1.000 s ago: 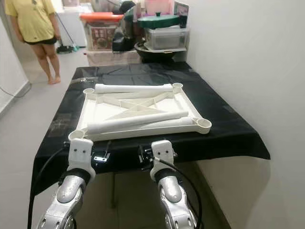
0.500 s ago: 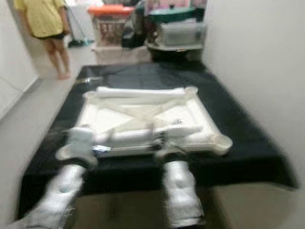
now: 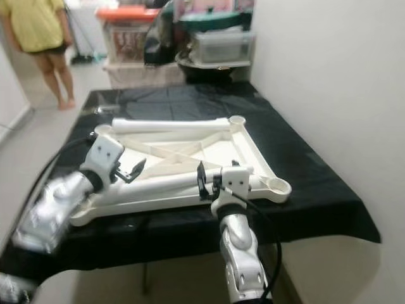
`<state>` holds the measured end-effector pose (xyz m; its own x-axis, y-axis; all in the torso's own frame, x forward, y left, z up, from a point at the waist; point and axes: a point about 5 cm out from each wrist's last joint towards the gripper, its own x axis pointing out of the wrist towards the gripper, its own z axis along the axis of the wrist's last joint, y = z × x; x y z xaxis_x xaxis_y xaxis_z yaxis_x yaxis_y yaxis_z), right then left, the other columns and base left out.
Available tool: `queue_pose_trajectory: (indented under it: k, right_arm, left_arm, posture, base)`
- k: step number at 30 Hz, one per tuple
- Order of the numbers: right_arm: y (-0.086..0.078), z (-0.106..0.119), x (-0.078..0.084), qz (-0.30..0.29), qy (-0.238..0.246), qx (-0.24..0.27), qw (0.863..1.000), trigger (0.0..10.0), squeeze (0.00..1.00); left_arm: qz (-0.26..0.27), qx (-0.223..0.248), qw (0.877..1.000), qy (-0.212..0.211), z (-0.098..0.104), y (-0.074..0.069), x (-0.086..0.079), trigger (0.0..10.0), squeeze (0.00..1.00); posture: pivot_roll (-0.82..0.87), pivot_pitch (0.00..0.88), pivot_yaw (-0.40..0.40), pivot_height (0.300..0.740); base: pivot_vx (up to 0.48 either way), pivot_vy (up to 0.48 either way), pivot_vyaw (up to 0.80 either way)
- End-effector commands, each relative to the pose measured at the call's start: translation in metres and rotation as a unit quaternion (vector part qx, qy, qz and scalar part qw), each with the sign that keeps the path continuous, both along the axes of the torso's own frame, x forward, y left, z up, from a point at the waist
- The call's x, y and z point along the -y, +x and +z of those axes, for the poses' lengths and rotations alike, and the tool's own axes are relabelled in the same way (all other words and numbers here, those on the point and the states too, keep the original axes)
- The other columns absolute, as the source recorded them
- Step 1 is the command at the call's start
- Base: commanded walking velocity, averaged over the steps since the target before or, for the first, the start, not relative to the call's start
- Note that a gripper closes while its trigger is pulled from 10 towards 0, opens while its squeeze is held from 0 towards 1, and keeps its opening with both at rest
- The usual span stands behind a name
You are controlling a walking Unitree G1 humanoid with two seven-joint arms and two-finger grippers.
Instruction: Building children table
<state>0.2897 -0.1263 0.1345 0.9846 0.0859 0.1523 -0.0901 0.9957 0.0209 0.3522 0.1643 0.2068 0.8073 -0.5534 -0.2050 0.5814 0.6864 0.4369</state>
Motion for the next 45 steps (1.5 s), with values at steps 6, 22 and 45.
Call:
queue_pose_trajectory:
  k: [6, 22, 45]
  right_arm:
    - [-0.003, -0.007, -0.001, 0.000, 0.008, -0.018, 1.000, 10.0, 0.00]
    - [-0.013, -0.011, 0.000, -0.002, 0.010, -0.025, 1.000, 10.0, 0.00]
    - [-0.021, -0.008, 0.002, -0.004, 0.010, -0.026, 1.000, 10.0, 0.00]
  left_arm:
    - [-0.118, -0.170, 0.976, 0.069, -0.021, 0.001, -0.013, 10.0, 0.00]
    - [-0.115, -0.238, 0.947, 0.185, -0.033, 0.015, -0.045, 10.0, 0.00]
    - [-0.082, -0.223, 0.959, 0.157, -0.050, 0.020, -0.047, 0.0, 0.00]
  posture:
    - [0.05, 0.000, 0.062, 0.740]
    - [0.04, 0.000, 0.088, 0.740]
    - [0.03, 0.000, 0.096, 0.740]
  base:
    - [0.000, 0.000, 0.00]
    - [0.000, 0.000, 0.00]
    - [0.000, 0.000, 0.00]
